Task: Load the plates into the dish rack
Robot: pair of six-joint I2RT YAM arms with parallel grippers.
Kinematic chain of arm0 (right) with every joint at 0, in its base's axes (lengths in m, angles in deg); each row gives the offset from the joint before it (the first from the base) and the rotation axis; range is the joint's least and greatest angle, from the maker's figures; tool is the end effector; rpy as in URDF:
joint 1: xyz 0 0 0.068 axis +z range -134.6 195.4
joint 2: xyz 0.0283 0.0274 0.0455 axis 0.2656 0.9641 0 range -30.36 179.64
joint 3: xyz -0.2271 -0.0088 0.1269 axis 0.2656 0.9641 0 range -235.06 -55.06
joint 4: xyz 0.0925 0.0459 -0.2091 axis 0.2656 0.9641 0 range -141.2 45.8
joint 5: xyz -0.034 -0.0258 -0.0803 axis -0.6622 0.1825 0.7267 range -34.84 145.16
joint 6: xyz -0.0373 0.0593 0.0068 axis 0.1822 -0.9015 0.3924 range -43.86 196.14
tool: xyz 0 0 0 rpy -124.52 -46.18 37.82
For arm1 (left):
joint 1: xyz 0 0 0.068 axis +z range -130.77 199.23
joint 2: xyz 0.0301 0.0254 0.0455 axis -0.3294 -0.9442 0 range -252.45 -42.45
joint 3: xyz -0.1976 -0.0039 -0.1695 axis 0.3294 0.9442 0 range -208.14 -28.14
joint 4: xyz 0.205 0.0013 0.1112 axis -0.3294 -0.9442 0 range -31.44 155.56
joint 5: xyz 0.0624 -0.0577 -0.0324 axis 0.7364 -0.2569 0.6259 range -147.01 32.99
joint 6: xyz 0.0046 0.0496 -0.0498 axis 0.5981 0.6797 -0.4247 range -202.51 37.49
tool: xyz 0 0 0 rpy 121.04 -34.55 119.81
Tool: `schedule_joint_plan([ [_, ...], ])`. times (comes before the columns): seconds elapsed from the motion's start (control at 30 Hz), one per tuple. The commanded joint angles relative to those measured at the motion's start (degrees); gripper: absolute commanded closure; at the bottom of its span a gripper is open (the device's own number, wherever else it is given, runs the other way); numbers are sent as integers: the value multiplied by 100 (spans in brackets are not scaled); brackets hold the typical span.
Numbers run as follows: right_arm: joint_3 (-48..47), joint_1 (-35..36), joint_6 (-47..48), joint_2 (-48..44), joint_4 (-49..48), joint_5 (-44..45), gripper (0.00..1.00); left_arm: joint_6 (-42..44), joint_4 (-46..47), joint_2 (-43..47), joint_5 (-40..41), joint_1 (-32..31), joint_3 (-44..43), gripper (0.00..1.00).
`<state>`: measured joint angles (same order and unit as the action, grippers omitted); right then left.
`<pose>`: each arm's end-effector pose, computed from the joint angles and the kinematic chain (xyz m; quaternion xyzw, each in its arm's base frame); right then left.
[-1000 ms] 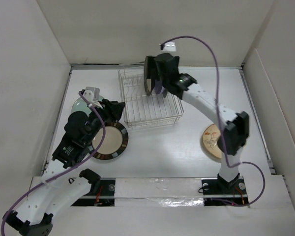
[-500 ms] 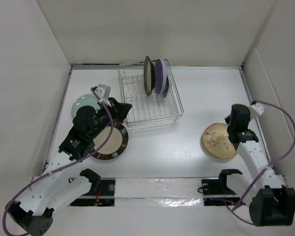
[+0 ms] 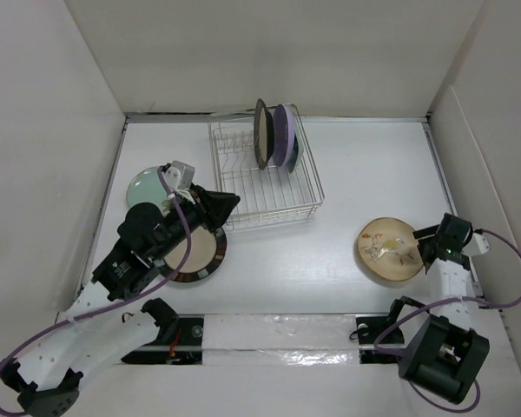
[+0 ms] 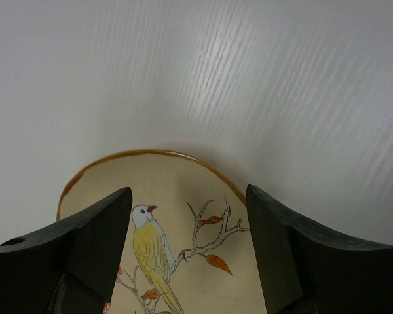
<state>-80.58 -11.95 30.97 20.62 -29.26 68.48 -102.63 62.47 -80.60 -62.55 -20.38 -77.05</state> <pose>0.1446 -0.0897 0.1749 0.5813 0.7213 -0.0509 0.3732 0.1139 -0.1015 0.3851 0.1472 0.6418 -0.4020 0.6363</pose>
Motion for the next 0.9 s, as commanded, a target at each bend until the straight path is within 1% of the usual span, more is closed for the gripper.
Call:
schedule_joint_plan([
  [0.0, 38, -33, -334, -114, 188, -453, 24, 105, 72, 150, 132, -221, -260, 87],
  [0.13, 65, 20, -405, 7, 197, -366, 18, 113, 37, 115, 106, -398, -234, 87],
  [0.27, 99, 169, -554, 385, -21, -269, 18, 131, 11, 273, 193, -512, -225, 86],
  [0.33, 380, 231, -572, 631, -546, -654, 17, 166, -24, 352, 272, -512, -242, 86],
  [0.37, 459, 283, -659, 902, -698, -786, 17, 175, -33, 361, 342, -564, -234, 86],
  [0.4, 530, 353, -677, 957, -891, -1022, 18, 184, -33, 378, 361, -565, -242, 86],
  [0.43, 687, 501, -860, 975, -1293, -1164, 18, 184, -33, 370, 335, -565, -225, 86],
  [0.5, 828, 713, -1072, 940, -1690, -1567, 18, 184, -25, 352, 317, -565, -225, 86],
  [0.53, 794, 844, -1143, 923, -1762, -1482, 18, 184, -33, 344, 308, -565, -216, 86],
  [0.57, 785, 941, -1196, 888, -1858, -1473, 18, 184, -42, 335, 317, -565, -216, 86],
  [0.63, 742, 995, -1257, 913, -2052, -1718, 25, 184, -51, 326, 325, -565, -198, 86],
  [0.67, 680, 1143, -1214, 948, -2453, -1771, 28, 201, -60, 317, 360, -565, -190, 86],
  [0.7, 601, 1145, -1153, 1018, -2561, -1815, 29, 201, -60, 291, 387, -565, -190, 86],
  [0.73, 479, 1197, -1048, 1297, -2528, -1850, 29, 210, -69, 282, 404, -565, -207, 86],
  [0.77, 234, 1197, -742, 1457, -2519, -1877, 28, 219, -69, 273, 422, -565, -207, 86],
  [0.87, 126, 1197, -266, 1941, -2553, -1982, 26, 237, -77, 256, 492, -565, -198, 86],
])
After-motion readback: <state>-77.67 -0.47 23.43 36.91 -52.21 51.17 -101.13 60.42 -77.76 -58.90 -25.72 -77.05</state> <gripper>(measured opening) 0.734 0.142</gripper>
